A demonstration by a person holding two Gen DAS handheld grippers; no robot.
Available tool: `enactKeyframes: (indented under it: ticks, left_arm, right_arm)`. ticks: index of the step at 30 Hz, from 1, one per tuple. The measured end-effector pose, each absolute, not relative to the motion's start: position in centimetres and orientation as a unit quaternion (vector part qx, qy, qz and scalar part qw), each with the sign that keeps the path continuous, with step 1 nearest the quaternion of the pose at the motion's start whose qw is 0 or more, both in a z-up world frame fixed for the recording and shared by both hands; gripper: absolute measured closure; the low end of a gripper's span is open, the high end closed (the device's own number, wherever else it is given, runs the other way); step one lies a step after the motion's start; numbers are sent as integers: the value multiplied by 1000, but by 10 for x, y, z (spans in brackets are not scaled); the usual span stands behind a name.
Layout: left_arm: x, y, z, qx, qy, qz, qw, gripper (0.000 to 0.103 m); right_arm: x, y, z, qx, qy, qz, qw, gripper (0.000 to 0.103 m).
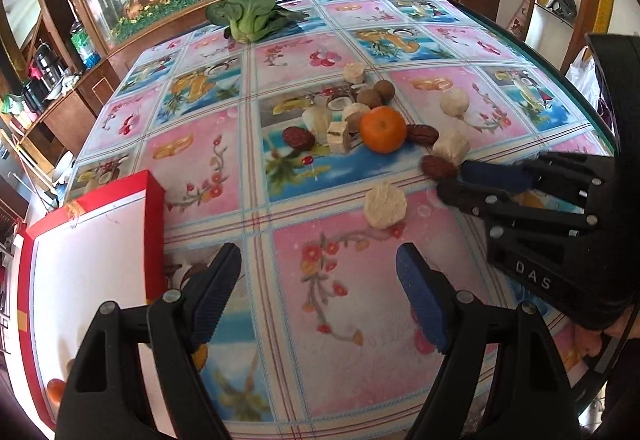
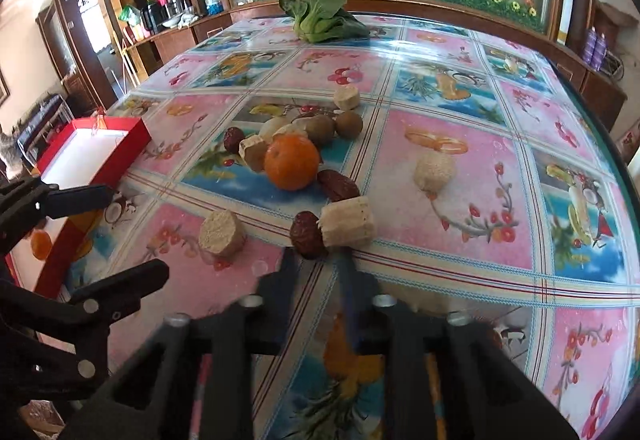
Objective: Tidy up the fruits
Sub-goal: 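Grasp another red date with the right tool while the left grasps a beige biscuit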
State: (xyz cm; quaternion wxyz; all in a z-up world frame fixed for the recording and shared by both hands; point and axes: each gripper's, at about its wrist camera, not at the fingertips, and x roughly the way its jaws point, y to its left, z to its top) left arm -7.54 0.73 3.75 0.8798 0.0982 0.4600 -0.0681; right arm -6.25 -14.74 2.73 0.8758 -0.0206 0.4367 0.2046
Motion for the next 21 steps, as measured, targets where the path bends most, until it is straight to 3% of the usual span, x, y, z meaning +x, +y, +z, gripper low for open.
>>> enactKeyframes:
  ticks: [5,16,18,21]
  left_arm:
    - [-63,-5,39,100,462,-78,878,23]
    - [-37,-19,19,94,490,-103,861,23]
    - [-34,-17,14,92,495,-110,857,24]
    - [-34,-16,14,80,492,-135,856,35]
  right_arm:
    - [-54,-167,28,39,448,204,870,94]
    - [-51,-170,28,48,470,214,855,92]
    - [-50,-168,29,40,469,217,855,88]
    - [-47,-168,29,35,466,216,857,78]
